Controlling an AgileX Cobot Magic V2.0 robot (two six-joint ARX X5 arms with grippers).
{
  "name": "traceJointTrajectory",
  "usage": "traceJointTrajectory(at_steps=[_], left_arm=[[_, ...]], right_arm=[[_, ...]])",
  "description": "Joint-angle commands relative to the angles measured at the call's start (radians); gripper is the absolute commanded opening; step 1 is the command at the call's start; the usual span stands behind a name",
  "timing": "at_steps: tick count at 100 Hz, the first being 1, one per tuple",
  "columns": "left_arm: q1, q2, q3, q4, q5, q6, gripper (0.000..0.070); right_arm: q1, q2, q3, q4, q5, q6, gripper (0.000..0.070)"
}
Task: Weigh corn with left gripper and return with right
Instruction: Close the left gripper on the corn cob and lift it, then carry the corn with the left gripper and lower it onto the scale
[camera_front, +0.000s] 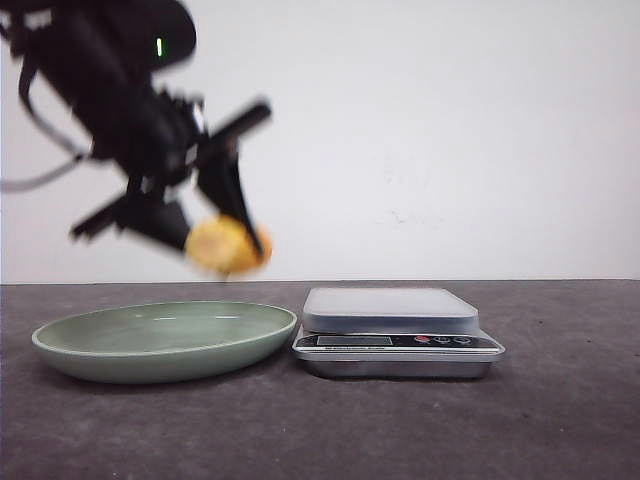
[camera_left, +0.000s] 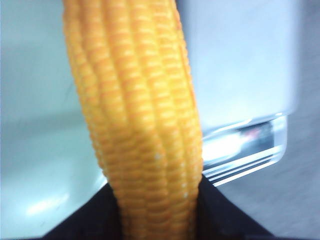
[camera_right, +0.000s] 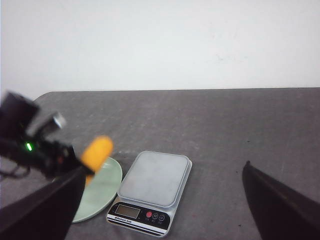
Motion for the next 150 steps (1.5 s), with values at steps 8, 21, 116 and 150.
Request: traceJointTrajectory(at_steps=[8, 21, 116, 150], left_arm=[[-0.006, -0.027, 0.125, 0.018, 0.006, 0.021, 0.0004], [-0.022, -0.030, 0.244, 0.056, 0.014, 0.047, 0.0004], [-0.169, 0.453, 0.449, -0.041, -0.054, 0.057, 0.0006], [-0.181, 0.492, 0.449, -0.115, -0.081, 0.023, 0.0129]], right_arm=[[-0.001, 0.004, 0.009, 0.005, 0.002, -0.005, 0.0614], [-0.001, 0.004, 0.009, 0.006, 0.002, -0.010, 0.0614], [-0.001, 0.004, 0.009, -0.010, 0.025, -0.053, 0.0614], [-0.001, 0.004, 0.009, -0.017, 0.032, -0.054, 0.0614]])
